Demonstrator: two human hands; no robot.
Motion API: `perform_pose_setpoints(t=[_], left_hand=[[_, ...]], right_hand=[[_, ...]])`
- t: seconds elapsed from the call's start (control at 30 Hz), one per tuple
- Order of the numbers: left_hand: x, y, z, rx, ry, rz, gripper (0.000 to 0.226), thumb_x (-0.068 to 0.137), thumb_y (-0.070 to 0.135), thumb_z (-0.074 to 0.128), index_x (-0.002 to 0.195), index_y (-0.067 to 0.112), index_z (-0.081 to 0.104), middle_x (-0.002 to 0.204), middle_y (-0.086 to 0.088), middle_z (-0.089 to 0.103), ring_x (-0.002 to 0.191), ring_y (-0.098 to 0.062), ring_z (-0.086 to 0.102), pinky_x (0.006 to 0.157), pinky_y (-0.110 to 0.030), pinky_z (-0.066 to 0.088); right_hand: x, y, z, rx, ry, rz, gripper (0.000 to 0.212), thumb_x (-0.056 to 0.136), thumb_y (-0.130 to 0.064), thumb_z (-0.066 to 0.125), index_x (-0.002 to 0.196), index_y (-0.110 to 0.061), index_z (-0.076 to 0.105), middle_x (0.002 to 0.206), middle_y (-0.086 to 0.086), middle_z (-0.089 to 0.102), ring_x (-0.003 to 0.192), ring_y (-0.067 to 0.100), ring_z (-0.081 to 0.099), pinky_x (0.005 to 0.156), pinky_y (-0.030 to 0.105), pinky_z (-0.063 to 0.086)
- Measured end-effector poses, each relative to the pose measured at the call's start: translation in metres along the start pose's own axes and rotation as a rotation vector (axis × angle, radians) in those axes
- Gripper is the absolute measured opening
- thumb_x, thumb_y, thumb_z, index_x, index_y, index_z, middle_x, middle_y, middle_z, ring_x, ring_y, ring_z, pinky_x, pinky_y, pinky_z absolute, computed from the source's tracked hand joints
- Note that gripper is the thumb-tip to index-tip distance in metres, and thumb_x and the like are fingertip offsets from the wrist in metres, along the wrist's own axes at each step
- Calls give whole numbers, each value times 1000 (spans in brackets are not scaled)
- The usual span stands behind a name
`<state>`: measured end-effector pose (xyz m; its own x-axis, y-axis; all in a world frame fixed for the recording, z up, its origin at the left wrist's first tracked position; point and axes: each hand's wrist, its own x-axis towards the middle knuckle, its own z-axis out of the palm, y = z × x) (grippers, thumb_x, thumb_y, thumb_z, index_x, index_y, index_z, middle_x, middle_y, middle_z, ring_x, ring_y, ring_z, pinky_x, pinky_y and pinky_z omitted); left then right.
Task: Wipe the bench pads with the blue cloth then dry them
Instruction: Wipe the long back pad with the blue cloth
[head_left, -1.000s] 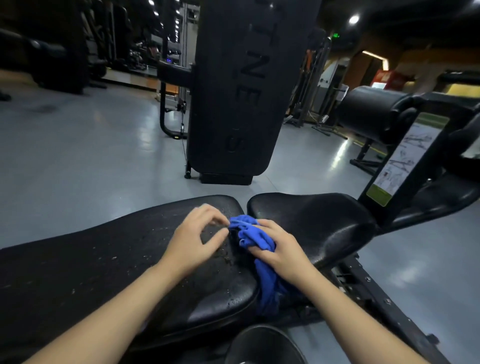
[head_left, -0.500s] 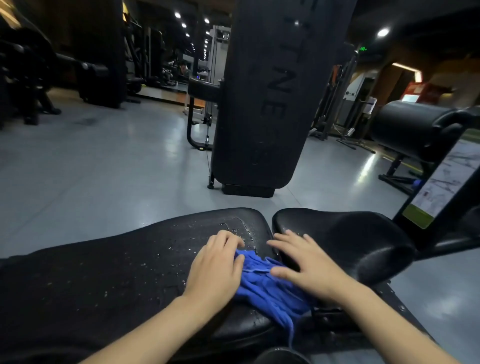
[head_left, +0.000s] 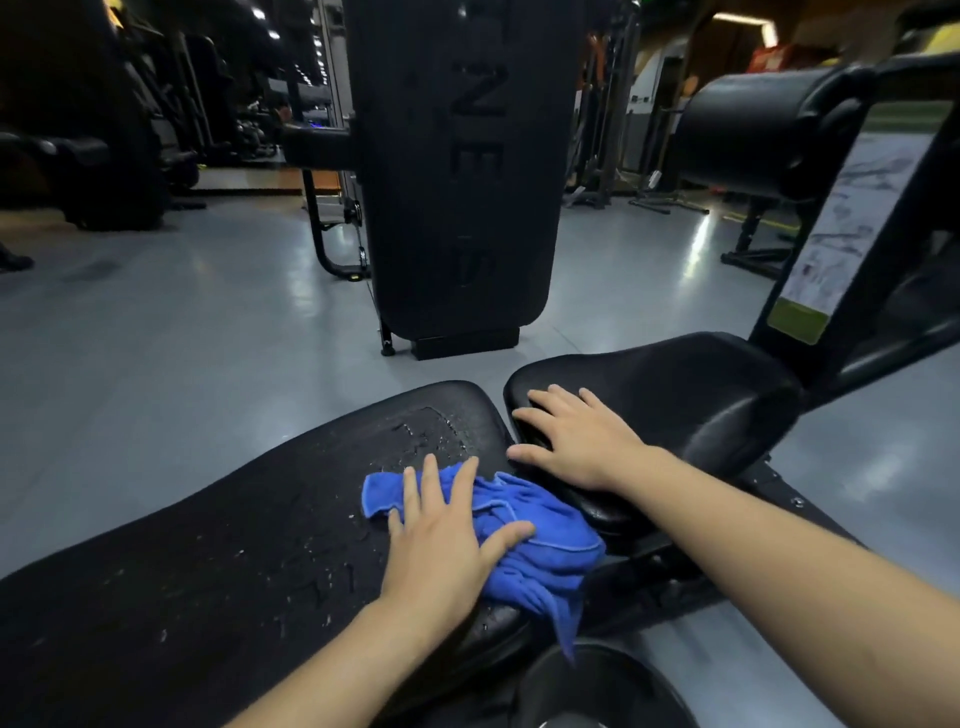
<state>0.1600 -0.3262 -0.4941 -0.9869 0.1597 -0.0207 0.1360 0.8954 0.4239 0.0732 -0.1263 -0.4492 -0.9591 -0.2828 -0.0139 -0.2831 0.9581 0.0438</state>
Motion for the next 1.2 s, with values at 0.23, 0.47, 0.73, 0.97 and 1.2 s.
perform_pose_setpoints(t=[0.23, 0.47, 0.73, 0.97, 1.2], left_hand=[[68, -32, -8, -56, 51, -7, 106, 66, 89, 22, 157, 39, 7, 167, -10, -1, 154, -32, -5, 122, -55, 14], [122, -48, -18, -95, 16, 54, 101, 66, 87, 33, 155, 44, 15, 168, -9, 3, 154, -30, -4, 123, -51, 11], [71, -80, -20, -137, -26, 265, 73, 64, 100, 21, 127, 67, 39, 160, 31, -1, 149, 3, -13, 122, -40, 18], [-4, -106, -25, 2, -18, 211, 74, 67, 98, 9, 133, 72, 26, 156, 32, -25, 146, 0, -27, 124, -34, 9], [-21, -47, -10, -125, 82, -133, 108, 69, 86, 5, 157, 27, -13, 165, -6, -22, 152, -20, -20, 123, -37, -4]], right_hand=[[12, 4, 10, -21, 105, 34, 73, 97, -69, 26, 158, -28, 23, 167, 0, 16, 155, 20, 3, 124, 47, 3], [16, 2, 13, -31, 124, 119, 58, 103, -49, 24, 154, -21, 31, 165, 6, 21, 153, 25, 9, 122, 51, 7], [12, -2, 12, -73, 90, 119, 60, 102, -45, 23, 157, -22, 24, 167, 5, 14, 154, 25, 6, 123, 51, 5], [11, -2, 10, -105, 57, 121, 67, 99, -50, 23, 160, -21, 17, 169, 6, 9, 155, 25, 2, 123, 52, 3], [11, -3, 12, -122, 45, 116, 68, 99, -50, 23, 160, -21, 15, 169, 6, 7, 155, 25, 1, 123, 52, 3]])
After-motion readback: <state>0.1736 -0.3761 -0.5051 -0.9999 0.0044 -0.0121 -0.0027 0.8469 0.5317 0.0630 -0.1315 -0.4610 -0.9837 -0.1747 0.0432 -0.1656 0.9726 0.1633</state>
